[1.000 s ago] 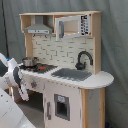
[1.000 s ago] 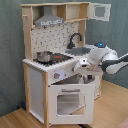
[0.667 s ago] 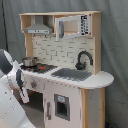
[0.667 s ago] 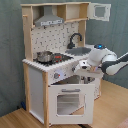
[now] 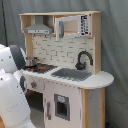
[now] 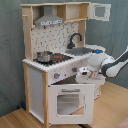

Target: Play with the kitchen

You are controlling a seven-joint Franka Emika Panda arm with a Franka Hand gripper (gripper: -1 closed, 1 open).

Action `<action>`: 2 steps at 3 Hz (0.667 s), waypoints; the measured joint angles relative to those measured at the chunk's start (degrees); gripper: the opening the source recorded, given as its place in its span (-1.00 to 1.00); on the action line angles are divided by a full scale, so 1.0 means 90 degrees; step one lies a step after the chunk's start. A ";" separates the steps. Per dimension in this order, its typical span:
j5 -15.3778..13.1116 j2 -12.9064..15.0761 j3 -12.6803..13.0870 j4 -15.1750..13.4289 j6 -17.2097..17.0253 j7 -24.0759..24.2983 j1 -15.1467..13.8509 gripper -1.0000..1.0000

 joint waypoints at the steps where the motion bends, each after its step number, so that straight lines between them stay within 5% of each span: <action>1: 0.0000 0.0481 0.0266 0.0027 0.0261 0.0206 -0.0003 -1.00; 2: -0.0003 0.0515 0.0709 0.0102 0.0442 0.0653 -0.0001 -1.00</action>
